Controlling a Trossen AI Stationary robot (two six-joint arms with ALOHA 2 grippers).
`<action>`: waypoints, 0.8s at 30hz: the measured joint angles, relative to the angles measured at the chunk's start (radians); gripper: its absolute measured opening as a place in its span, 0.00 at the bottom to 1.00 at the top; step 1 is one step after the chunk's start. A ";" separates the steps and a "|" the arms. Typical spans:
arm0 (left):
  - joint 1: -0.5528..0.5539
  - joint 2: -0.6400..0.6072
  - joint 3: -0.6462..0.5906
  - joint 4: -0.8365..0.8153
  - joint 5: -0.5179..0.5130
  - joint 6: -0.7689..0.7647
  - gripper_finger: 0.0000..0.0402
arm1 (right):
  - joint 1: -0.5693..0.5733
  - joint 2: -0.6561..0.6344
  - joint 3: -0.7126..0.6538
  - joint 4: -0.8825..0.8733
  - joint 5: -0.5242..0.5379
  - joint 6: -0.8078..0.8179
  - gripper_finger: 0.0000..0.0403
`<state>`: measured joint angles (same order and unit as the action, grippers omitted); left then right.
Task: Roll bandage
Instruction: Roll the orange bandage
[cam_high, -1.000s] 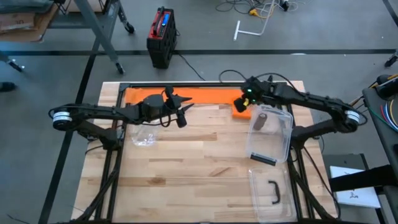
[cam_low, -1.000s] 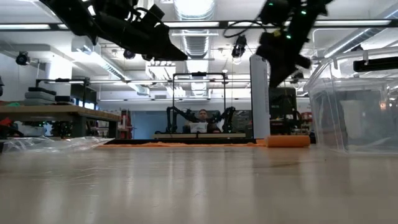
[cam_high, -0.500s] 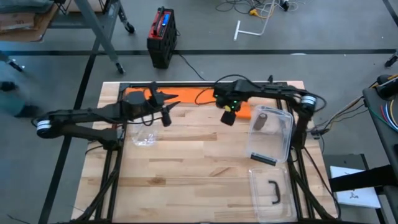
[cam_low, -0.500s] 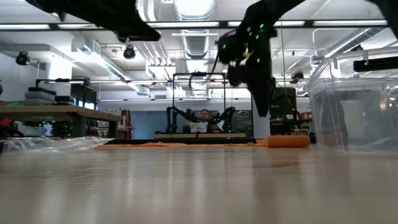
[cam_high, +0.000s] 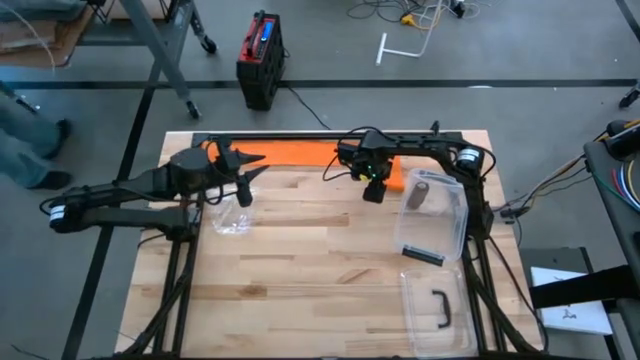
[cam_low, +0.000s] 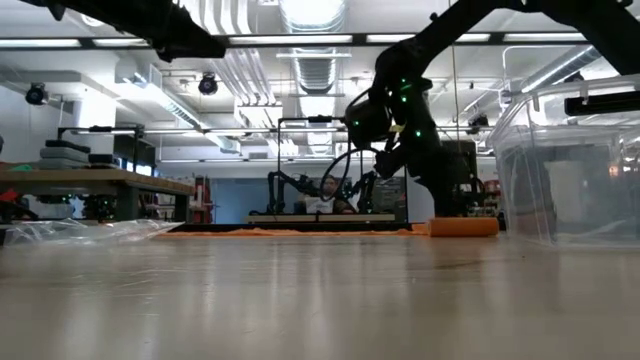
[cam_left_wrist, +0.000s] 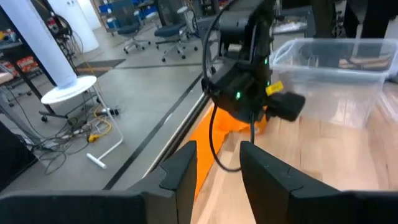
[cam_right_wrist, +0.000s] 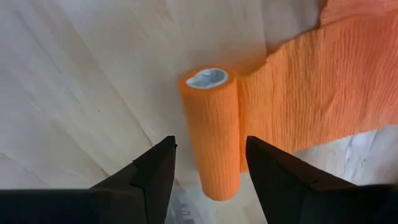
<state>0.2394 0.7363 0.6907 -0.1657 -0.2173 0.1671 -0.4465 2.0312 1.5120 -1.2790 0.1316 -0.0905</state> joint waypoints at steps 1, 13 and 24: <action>0.000 0.000 0.000 0.004 0.000 0.004 0.28 | -0.002 0.000 0.000 0.001 0.000 -0.001 0.47; 0.000 0.014 0.000 -0.009 0.000 0.007 0.28 | -0.006 0.070 -0.002 0.005 0.001 -0.026 0.43; 0.000 0.015 0.000 -0.006 0.000 0.011 0.28 | 0.011 0.092 0.007 0.007 -0.054 -0.046 0.29</action>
<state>0.2394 0.7509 0.6907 -0.1718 -0.2173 0.1780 -0.4354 2.1227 1.5188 -1.2725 0.0780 -0.1364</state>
